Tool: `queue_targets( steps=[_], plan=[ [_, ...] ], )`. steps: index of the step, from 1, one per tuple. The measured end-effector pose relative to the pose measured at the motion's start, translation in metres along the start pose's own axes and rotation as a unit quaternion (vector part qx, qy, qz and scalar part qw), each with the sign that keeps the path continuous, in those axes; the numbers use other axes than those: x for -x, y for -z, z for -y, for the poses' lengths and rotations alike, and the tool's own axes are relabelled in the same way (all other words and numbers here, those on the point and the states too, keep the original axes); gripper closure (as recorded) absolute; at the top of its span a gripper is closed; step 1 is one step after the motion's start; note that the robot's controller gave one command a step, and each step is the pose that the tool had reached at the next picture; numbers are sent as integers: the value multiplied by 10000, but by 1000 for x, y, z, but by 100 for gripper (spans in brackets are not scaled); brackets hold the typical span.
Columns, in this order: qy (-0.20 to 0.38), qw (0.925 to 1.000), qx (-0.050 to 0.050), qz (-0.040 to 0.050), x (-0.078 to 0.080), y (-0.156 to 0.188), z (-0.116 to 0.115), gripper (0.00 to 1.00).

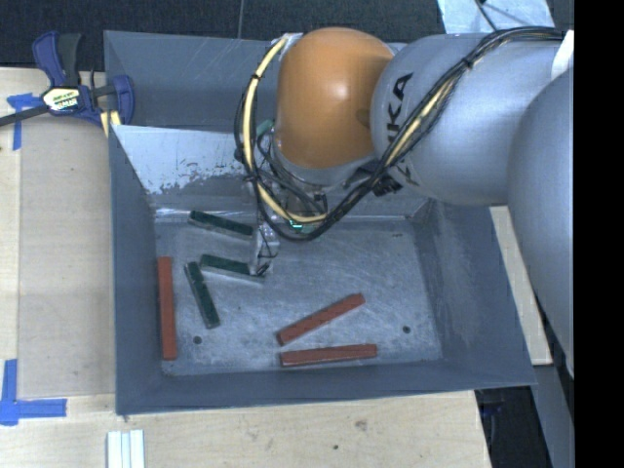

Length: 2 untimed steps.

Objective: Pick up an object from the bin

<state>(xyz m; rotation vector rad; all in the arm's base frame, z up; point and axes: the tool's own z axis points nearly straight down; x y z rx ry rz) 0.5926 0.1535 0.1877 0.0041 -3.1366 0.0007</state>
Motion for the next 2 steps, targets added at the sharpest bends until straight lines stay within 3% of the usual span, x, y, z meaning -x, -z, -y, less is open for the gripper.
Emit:
queue_targets(
  steps=[1,2],
  plan=[
    [208,9998,5,37,21,-120,6,0],
    [203,9998,18,66,24,-113,5,100]
  ],
)
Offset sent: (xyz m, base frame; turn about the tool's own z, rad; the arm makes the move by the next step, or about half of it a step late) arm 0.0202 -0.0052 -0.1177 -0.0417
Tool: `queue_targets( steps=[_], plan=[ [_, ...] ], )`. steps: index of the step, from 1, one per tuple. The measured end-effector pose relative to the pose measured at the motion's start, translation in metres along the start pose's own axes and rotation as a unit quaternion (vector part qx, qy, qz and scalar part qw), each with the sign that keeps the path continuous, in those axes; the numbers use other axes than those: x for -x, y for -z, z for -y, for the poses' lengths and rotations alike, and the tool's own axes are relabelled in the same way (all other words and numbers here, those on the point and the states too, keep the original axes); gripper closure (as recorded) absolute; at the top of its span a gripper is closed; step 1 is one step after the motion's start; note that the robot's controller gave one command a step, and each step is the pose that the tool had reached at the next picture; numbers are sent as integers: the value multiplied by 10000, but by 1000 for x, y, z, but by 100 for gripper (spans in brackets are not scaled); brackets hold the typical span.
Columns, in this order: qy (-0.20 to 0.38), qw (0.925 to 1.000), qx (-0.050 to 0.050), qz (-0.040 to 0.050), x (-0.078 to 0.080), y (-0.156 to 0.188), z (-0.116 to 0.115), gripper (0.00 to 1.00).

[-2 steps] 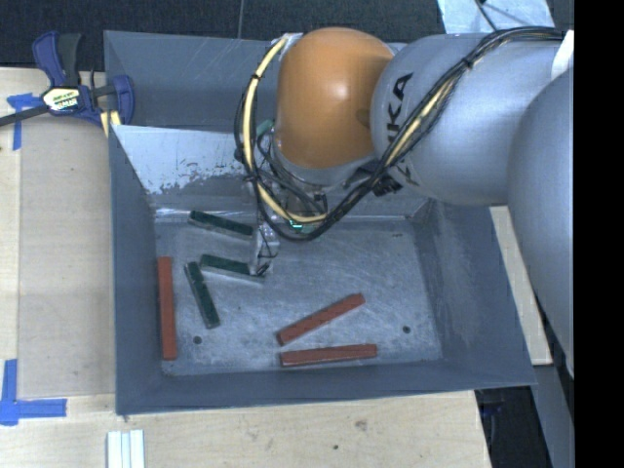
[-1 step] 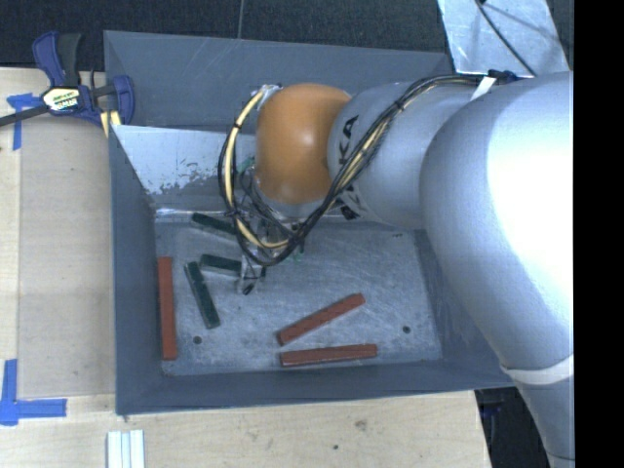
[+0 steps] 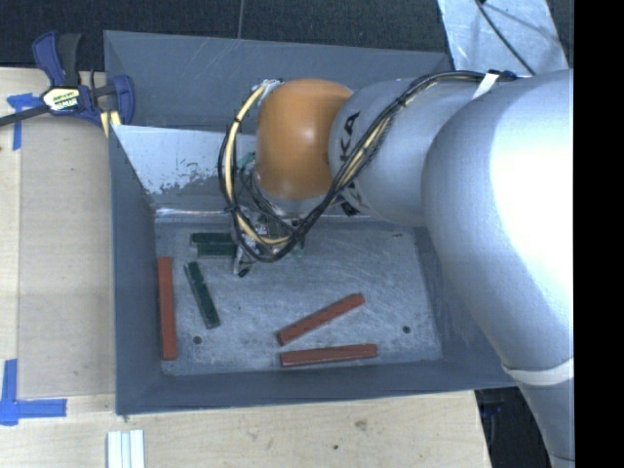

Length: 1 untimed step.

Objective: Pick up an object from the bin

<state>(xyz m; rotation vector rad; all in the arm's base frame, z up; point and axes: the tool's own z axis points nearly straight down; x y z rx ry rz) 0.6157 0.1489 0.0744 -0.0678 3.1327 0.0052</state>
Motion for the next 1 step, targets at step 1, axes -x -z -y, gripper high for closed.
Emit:
queue_targets(
  steps=[1],
  plan=[
    [195,9998,-8,15,-21,132,10,100]
  ],
)
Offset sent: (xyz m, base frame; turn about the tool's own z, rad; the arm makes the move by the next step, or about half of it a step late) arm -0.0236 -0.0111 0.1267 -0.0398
